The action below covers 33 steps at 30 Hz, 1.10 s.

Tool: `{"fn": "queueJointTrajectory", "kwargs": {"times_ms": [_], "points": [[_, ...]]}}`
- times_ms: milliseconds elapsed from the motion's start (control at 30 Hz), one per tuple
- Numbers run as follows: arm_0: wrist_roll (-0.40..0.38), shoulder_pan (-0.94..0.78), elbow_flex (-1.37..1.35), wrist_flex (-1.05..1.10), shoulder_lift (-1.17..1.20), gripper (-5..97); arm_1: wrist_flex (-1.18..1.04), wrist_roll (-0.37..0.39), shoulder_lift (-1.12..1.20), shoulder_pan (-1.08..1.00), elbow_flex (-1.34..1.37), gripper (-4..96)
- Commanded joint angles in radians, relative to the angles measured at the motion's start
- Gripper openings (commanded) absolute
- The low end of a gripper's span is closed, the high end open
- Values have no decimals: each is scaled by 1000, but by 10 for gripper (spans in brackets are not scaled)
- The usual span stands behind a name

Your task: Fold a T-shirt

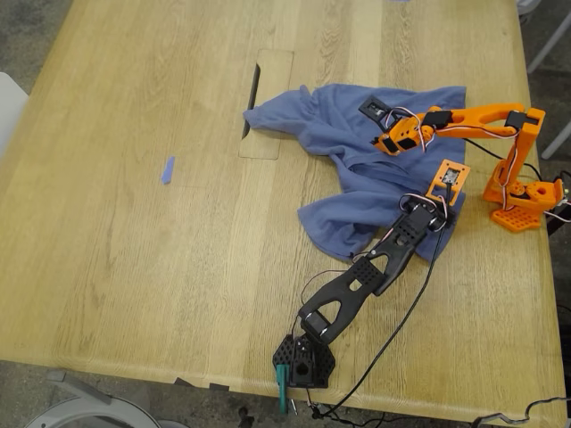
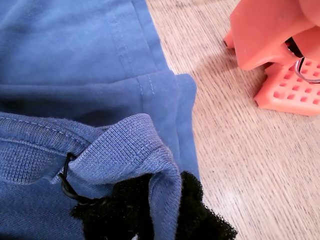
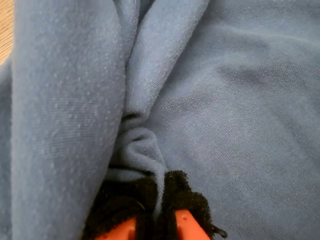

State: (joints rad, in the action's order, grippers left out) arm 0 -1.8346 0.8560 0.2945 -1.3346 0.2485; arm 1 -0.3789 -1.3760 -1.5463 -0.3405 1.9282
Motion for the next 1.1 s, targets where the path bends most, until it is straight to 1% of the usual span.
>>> {"fn": "queueJointTrajectory", "kwargs": {"times_ms": [0,233,433,567,700,767,867,967,1067], "points": [[-11,104,44,32,52,-1,34,-5,-3,-31,-77,-1],[-8,121,43,32,40,-1,51,-6,26,-94,-83,-1],[-2,104,41,71,-87,0,44,-8,26,-100,-83,-1],[0,40,40,92,-143,50,25,-6,21,-67,-97,-1],[17,-34,40,95,-144,143,8,-6,21,-31,-101,-1],[29,-57,40,103,-140,255,6,-6,25,-18,-100,-1],[34,-74,41,124,-129,462,-2,-5,25,-11,-100,-1],[35,-83,41,124,-109,569,-25,-6,21,-6,-109,-1],[35,-87,41,124,-72,624,-48,-8,18,9,-120,-1]]}}
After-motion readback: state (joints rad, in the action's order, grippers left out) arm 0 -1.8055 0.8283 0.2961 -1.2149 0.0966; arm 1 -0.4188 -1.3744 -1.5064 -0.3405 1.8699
